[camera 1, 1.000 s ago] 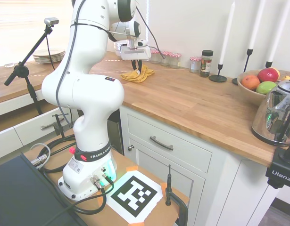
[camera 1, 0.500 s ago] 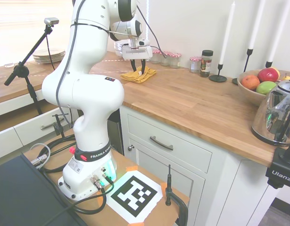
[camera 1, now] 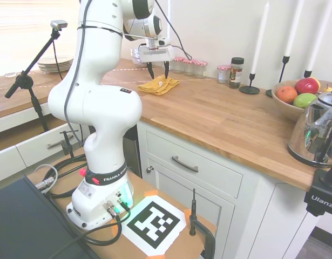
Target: Wipe the counter
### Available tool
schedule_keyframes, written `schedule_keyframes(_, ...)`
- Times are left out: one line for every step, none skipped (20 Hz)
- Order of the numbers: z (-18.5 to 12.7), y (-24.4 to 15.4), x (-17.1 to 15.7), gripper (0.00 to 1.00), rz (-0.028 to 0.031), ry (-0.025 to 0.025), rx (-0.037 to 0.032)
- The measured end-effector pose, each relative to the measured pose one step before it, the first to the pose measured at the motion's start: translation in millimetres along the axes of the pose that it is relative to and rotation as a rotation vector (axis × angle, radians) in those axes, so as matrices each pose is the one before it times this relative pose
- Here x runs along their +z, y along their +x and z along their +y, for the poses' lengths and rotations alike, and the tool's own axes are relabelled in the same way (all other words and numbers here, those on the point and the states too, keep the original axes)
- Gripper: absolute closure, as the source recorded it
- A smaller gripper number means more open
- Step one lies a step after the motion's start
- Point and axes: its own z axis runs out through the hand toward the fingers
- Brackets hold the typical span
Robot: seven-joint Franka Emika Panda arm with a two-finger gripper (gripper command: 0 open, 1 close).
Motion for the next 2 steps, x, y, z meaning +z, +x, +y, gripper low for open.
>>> schedule_keyframes(1.75, -0.76, -1.61, 0.0, 0.00057, -0.00013, -0.00015)
schedule_keyframes(1.25, -0.61, -0.54, 0.0, -0.00013, -0.00094, -0.00084)
